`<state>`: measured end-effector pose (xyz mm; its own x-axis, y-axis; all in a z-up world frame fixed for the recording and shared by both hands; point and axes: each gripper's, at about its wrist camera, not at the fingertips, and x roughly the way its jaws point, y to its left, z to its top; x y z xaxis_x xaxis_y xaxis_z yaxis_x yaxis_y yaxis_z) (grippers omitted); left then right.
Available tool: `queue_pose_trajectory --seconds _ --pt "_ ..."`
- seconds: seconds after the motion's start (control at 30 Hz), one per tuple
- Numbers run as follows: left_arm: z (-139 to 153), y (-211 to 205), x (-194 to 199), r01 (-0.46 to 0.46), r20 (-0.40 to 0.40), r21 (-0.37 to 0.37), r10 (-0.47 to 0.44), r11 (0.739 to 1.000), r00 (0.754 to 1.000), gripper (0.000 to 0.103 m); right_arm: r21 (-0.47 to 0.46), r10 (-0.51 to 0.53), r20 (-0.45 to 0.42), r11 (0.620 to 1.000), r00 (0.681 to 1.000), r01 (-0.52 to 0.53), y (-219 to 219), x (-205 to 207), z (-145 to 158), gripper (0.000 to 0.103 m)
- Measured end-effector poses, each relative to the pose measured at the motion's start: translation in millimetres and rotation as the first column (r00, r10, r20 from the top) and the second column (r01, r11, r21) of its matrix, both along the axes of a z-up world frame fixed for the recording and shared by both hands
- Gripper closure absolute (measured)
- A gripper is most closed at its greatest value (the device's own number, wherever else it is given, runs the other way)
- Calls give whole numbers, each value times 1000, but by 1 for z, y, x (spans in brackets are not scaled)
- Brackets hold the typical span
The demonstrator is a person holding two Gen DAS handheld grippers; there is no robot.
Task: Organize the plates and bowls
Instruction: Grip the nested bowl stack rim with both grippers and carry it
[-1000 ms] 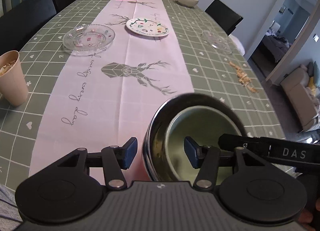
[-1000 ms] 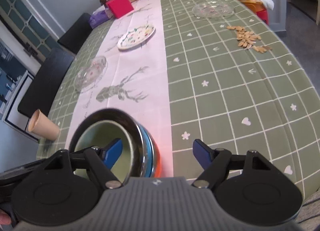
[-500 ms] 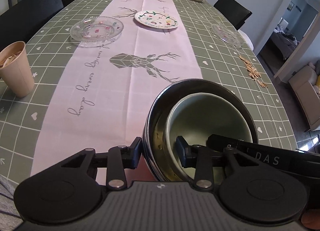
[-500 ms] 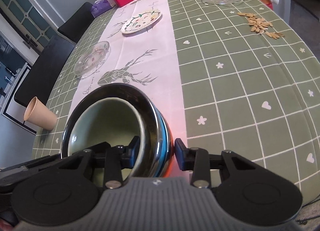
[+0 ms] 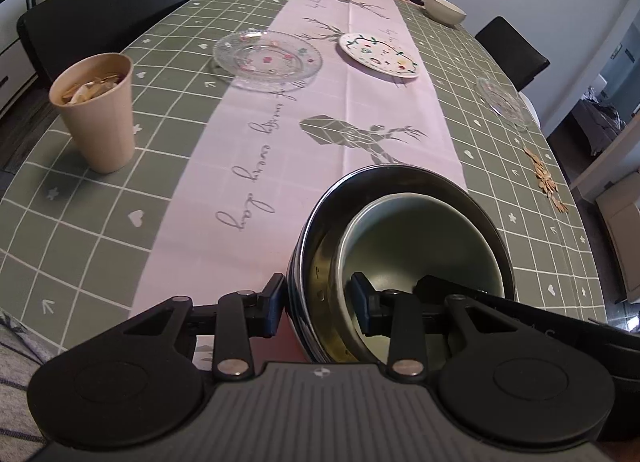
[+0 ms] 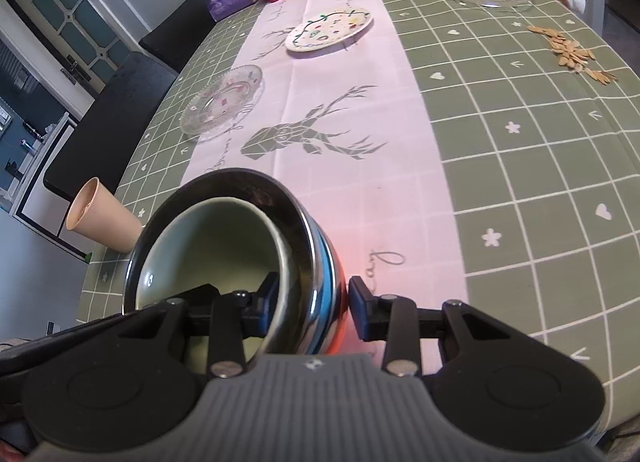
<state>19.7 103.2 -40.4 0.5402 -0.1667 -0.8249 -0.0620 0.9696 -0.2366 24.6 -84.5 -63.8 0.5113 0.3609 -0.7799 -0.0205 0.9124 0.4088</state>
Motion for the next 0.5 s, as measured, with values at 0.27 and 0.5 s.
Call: queue_pose_trajectory --seconds 0.27,0.5 --pt "0 4 -2 14 25 22 -15 1000 1000 64 1 -10 16 1000 1000 10 8 0 0 67" --pt "5 3 -7 6 76 58 -10 998 997 47 -3 -14 39 1000 999 14 7 -1 1 65"
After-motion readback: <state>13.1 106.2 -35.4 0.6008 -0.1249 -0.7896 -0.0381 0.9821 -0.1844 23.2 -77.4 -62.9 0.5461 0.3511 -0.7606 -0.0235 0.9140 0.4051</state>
